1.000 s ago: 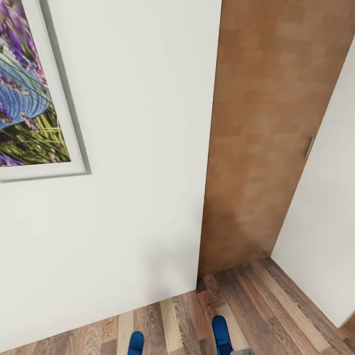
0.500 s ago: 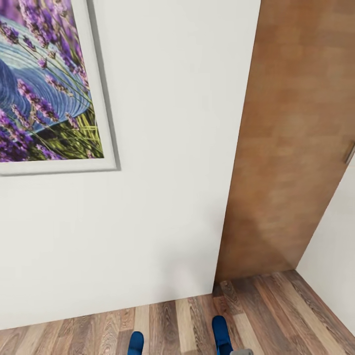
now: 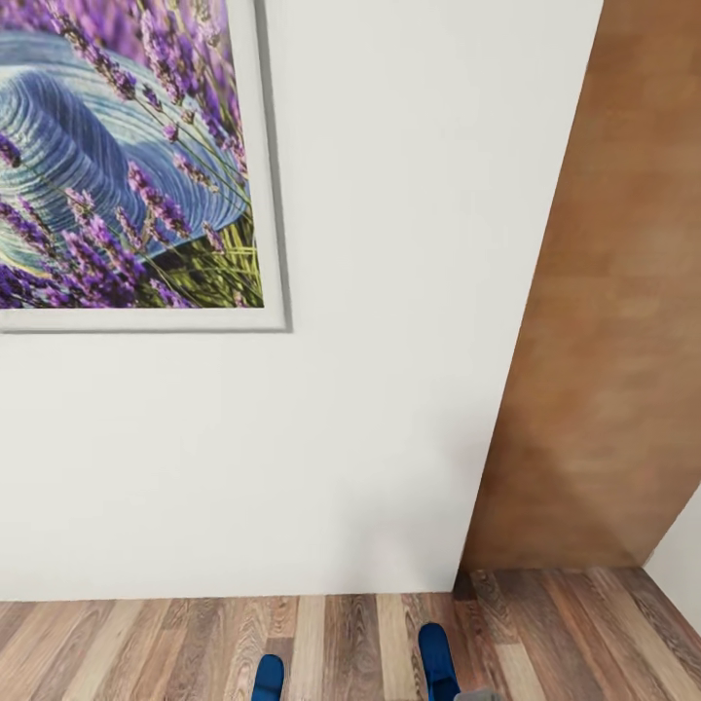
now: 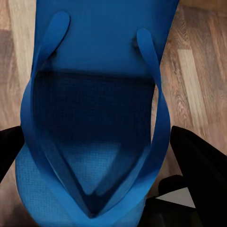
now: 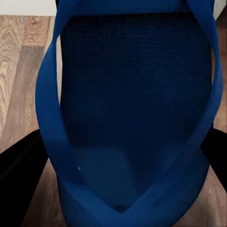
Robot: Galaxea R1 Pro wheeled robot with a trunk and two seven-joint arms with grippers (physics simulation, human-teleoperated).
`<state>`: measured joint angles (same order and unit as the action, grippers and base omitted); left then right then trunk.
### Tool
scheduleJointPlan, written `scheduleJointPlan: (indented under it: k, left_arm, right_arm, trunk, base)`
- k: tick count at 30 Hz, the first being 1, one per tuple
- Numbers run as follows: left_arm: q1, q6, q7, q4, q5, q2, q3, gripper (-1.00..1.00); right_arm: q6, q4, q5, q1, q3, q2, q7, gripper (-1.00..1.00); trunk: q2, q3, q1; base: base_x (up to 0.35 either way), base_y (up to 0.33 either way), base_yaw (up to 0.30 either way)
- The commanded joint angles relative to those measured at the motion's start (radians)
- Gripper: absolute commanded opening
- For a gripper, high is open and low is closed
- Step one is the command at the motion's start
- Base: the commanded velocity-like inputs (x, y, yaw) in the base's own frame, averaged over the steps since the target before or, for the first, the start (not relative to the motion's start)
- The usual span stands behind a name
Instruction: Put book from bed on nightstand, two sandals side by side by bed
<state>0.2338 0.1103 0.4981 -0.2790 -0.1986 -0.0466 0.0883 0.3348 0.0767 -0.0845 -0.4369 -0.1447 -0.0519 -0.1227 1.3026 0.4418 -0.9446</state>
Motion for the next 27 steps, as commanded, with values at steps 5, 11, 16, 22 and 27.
scheduleJointPlan:
  k: [5, 11, 16, 22, 27]
  left_arm:
    - [0.001, 0.005, 0.0, 0.001, -0.009, -0.001, 0.008, -1.0]
    - [0.001, 0.005, 0.0, 0.001, -0.009, -0.001, 0.008, -1.0]
    - [0.001, 0.005, 0.0, 0.001, -0.009, -0.001, 0.008, -1.0]
    - [0.001, 0.005, 0.0, 0.001, -0.009, -0.001, 0.008, -1.0]
    - [0.001, 0.005, 0.0, 0.001, -0.009, -0.001, 0.008, -1.0]
  right_arm:
    - [0.007, 0.005, -0.009, -0.002, -0.007, 0.0, -0.005, -1.0]
    - [0.007, 0.005, -0.009, -0.002, -0.007, 0.0, -0.005, -1.0]
    - [0.007, 0.005, -0.009, -0.002, -0.007, 0.0, -0.005, -1.0]
    - [0.007, 0.005, -0.009, -0.002, -0.007, 0.0, -0.005, -1.0]
    - [0.007, 0.005, -0.009, -0.002, -0.007, 0.0, -0.005, -1.0]
  trunk:
    - [0.001, 0.001, 0.0]
    - [0.001, 0.001, 0.0]
    - [0.001, 0.001, 0.0]
    - [0.001, 0.001, 0.0]
    - [0.001, 0.001, 0.0]
  base:
    - [0.0, 0.0, 0.29]
    - [0.0, 0.0, 0.29]
    - [0.0, 0.0, 0.291]
    - [0.0, 0.0, 0.291]
    - [0.0, 0.0, 0.291]
